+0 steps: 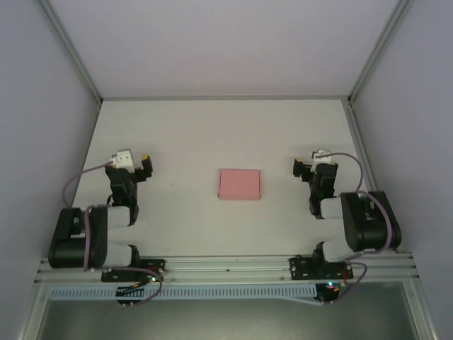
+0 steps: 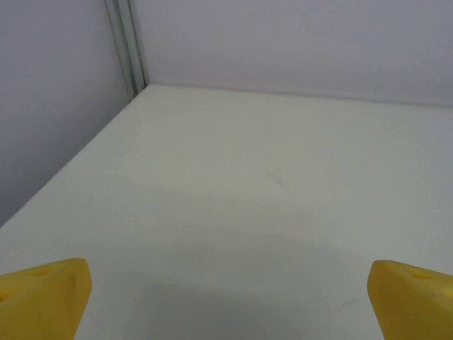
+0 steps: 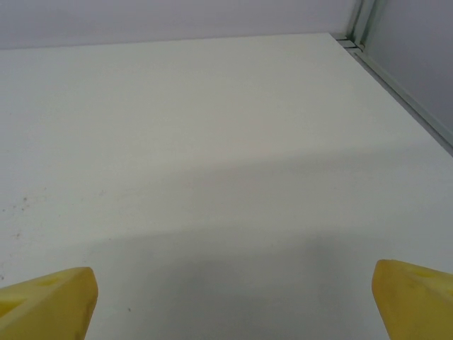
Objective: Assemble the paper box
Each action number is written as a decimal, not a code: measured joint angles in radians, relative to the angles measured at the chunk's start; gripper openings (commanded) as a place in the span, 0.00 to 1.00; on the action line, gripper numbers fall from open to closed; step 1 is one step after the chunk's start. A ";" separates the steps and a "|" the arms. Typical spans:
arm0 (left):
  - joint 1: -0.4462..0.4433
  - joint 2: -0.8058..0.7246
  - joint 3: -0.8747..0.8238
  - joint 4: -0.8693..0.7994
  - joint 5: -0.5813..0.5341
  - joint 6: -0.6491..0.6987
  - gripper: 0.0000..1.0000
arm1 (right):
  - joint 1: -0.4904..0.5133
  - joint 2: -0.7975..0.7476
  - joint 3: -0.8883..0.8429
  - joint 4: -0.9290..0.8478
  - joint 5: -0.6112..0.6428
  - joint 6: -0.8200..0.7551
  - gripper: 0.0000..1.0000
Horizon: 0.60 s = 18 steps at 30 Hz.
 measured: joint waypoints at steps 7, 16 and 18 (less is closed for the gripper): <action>0.000 0.110 0.024 0.041 0.056 0.051 1.00 | -0.044 0.027 0.030 0.006 -0.029 0.020 1.00; 0.000 0.110 0.037 0.080 0.068 0.067 1.00 | -0.050 0.027 0.037 0.011 -0.051 0.023 1.00; 0.000 0.110 0.036 0.080 0.068 0.067 1.00 | -0.050 0.027 0.037 0.011 -0.055 0.023 1.00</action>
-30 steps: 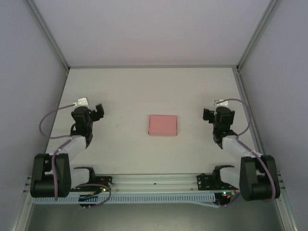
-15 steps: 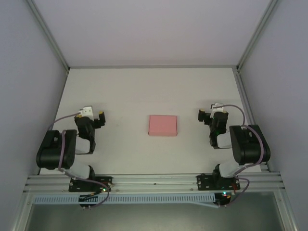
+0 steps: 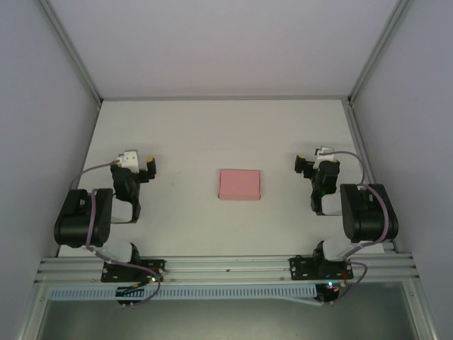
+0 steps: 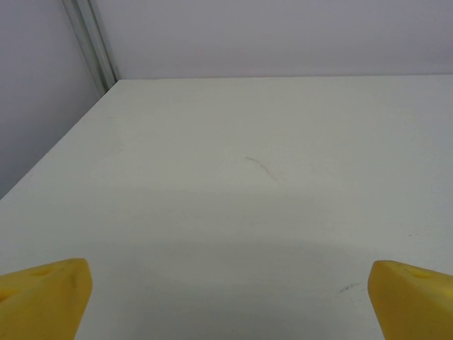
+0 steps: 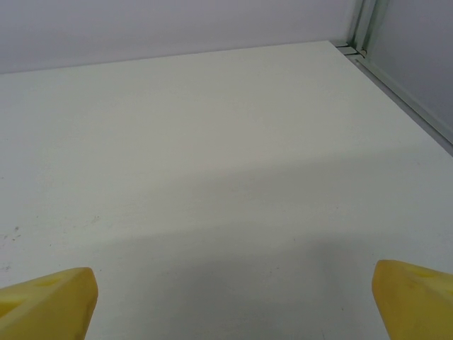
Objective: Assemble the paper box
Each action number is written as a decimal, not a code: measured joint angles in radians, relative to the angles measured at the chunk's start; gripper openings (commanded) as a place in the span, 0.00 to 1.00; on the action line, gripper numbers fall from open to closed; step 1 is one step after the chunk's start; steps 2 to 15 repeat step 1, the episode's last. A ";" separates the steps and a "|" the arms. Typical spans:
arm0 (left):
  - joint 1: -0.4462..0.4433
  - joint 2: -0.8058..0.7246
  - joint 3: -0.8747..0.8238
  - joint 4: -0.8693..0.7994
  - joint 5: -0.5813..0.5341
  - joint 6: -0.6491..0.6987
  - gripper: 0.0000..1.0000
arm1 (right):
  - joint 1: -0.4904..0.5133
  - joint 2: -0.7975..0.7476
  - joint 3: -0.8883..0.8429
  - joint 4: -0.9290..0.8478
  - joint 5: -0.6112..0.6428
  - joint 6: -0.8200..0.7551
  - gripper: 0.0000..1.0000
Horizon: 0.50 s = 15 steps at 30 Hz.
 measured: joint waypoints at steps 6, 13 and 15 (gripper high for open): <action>0.000 0.000 0.000 0.000 0.000 0.000 1.00 | 0.000 0.000 0.000 0.000 -0.001 0.000 1.00; 0.000 0.000 0.000 0.000 0.000 0.000 1.00 | 0.000 0.000 0.000 0.000 -0.001 0.000 1.00; 0.000 0.000 0.000 0.000 0.000 0.000 1.00 | 0.000 0.000 0.000 0.000 -0.001 0.000 1.00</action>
